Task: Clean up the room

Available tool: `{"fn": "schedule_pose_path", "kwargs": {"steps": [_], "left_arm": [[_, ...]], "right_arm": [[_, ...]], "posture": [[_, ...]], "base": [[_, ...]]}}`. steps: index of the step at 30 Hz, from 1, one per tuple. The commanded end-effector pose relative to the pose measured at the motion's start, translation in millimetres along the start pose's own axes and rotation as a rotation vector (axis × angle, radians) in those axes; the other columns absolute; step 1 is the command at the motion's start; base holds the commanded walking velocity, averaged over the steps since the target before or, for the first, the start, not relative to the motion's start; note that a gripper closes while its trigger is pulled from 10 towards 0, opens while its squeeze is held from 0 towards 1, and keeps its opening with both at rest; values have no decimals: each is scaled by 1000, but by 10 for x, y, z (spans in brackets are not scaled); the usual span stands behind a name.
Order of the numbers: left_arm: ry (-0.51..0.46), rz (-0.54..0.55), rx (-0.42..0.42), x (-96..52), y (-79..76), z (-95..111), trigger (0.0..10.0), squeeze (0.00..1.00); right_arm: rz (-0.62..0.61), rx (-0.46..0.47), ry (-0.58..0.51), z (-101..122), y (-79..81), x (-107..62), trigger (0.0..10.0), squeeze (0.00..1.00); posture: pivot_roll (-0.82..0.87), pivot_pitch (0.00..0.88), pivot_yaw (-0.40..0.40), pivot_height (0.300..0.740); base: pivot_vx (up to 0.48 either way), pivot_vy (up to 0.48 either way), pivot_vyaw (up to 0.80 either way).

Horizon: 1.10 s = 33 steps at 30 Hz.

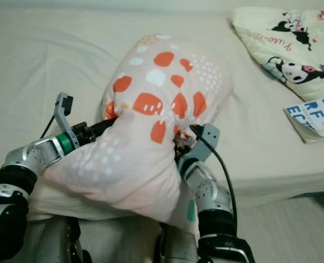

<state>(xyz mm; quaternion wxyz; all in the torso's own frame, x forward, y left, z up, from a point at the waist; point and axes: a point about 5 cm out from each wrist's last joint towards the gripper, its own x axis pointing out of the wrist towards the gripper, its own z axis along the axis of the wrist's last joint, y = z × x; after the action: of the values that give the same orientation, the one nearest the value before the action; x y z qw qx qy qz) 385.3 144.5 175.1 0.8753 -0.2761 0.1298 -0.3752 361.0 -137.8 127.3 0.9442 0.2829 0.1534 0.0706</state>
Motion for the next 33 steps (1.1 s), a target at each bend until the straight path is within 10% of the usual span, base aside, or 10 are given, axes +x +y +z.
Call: {"fn": "schedule_pose_path", "kwargs": {"steps": [1,21,29,33], "left_arm": [[75,-19,-27,50,-10,-206,0,0],[-7,129,102,-41,111,-134,0,0],[-140,124,331,-16,-164,150,0,0],[-222,156,670,-181,-506,243,0,0]], "right_arm": [[51,40,184,-417,115,25,0,0],[188,53,-35,-70,224,26,0,0],[372,-208,-126,-71,523,17,0,0],[590,-323,-214,-40,965,-33,0,0]], "posture": [[-24,224,17,570],[-9,224,15,570],[14,216,19,570],[23,212,20,570]], "base": [[0,0,0],[0,0,0],[0,0,0],[0,0,0]]}}
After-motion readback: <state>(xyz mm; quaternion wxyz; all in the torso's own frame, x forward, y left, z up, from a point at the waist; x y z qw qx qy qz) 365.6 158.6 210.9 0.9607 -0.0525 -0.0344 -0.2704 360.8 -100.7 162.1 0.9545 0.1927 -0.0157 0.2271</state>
